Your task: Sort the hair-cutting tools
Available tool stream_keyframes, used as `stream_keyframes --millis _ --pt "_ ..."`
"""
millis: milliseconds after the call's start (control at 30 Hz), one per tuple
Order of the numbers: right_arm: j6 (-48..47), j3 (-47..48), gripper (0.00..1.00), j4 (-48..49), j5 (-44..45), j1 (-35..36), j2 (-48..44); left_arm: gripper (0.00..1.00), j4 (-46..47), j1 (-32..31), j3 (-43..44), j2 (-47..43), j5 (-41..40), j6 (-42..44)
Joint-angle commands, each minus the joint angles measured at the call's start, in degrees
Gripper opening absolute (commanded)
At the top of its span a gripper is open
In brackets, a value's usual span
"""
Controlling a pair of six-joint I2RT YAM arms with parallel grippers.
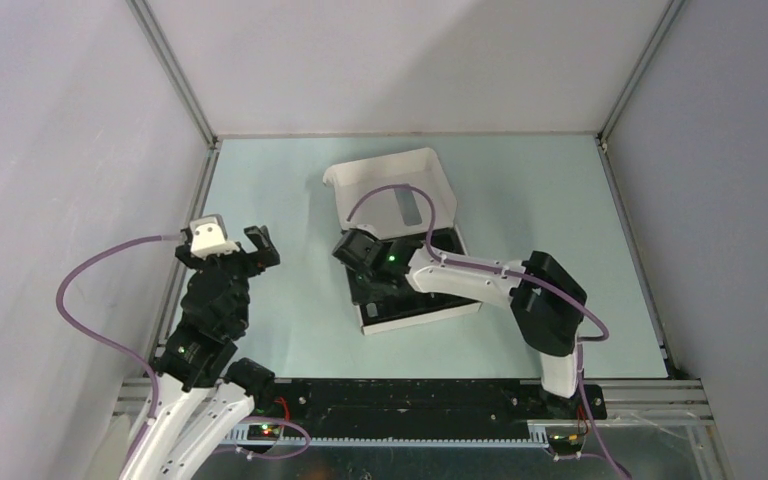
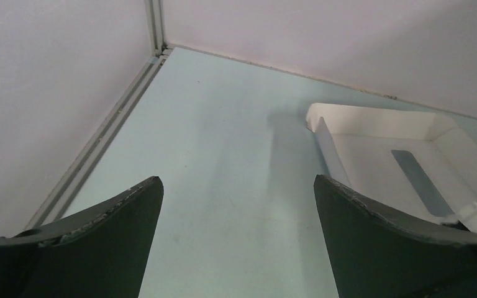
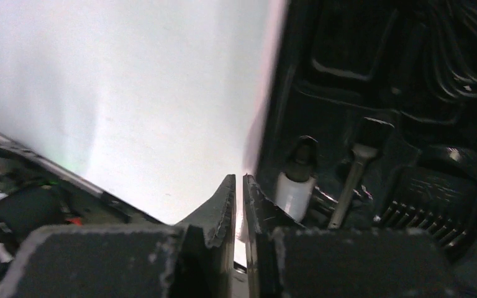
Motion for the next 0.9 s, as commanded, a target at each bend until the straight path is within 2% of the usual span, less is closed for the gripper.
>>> stream_keyframes --millis 0,33,67,133,233,400,567,667,867 --pt "-1.46 8.15 0.12 2.86 -1.08 0.71 0.41 0.98 -1.99 0.27 3.93 2.32 4.22 -4.54" --pt "-3.16 8.89 0.18 2.98 -1.15 0.68 0.04 0.98 -2.39 0.31 4.96 3.67 5.42 -5.11" --pt "-6.48 8.91 0.3 3.07 -1.13 -0.87 -2.49 0.98 -5.54 0.59 8.02 7.45 7.67 -7.66" --pt "-9.19 7.99 0.37 2.96 -1.6 -3.06 -5.13 0.98 -7.21 0.96 10.44 10.92 9.5 -9.88" --pt "-12.79 6.54 0.44 1.53 -1.08 -7.59 -9.68 0.98 -8.01 2.75 13.27 17.04 13.28 -13.51" --pt "-18.4 4.91 0.52 -1.64 -3.2 -22.47 -12.61 0.98 -9.24 5.75 18.57 28.42 17.44 -18.12" --pt "-22.85 9.12 0.52 -2.52 -7.18 -34.72 -9.4 0.98 -11.23 6.39 28.8 44.64 18.77 -19.73" --pt "-27.14 11.64 0.51 -1.26 -9.79 -37.93 -5.02 1.0 -11.48 6.35 33.45 54.88 18.81 -20.25" --pt "-28.64 26.47 0.47 -5.38 -9.88 -40.86 8.48 0.89 -15.88 6.51 47.42 73.04 18.2 -19.1"
